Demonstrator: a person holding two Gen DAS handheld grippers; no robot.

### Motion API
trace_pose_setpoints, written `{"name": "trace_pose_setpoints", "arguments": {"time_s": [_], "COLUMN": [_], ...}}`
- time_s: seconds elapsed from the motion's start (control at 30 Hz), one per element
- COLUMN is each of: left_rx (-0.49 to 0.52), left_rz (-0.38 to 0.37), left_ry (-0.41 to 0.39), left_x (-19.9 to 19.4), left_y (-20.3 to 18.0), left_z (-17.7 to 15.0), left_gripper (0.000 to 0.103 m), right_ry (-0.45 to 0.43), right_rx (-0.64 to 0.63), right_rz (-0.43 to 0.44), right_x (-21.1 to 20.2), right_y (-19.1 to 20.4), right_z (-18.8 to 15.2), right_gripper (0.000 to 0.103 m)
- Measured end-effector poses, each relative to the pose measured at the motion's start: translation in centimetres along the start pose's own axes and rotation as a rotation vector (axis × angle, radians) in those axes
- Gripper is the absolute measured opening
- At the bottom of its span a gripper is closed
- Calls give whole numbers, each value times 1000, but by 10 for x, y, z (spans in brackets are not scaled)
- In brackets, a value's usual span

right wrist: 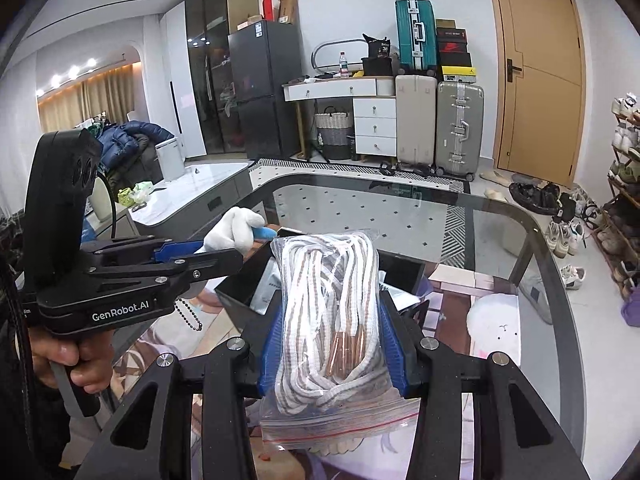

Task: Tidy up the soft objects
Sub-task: 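Lower plush toy and bagged cable into the black box and open both tools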

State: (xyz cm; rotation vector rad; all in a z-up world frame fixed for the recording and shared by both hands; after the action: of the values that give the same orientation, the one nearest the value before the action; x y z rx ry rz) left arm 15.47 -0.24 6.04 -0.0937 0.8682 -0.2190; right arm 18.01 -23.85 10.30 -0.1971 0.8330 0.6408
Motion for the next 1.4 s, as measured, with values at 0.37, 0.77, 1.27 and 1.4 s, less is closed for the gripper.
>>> {"name": "trace_pose_setpoints", "arguments": {"time_s": [0.37,0.77,1.27,1.4], "left_rx": [-30,-34,0,-4], "left_rz": [3,9,62,54], "left_ry": [28,70,112,112], "left_x": [27,54,74,74], "left_y": [6,1,0,2], "left_z": [15,21,11,11], "left_gripper": [29,29,29,30], "right_ry": [58,132,175,170], "right_rx": [10,-5,-56,-78], "right_rz": [-21,-60,-85,-87], "right_x": [31,74,101,102], "right_y": [-10,-13,-13,-11], "right_z": [17,31,30,28], "right_gripper": [44,44,43,44]}}
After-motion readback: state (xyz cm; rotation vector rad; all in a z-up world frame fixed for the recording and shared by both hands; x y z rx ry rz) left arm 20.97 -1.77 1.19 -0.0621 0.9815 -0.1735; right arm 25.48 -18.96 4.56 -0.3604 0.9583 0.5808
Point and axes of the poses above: each gripper's, at about its wrist camera, not at the fingertips, and x roughly the way its jaws point, y to its left, z to its top, the point moved 3 cm from there along x, roughly the way its jaws point, and after that the axes turned 12 degrees about y, right-handed, at the moved point
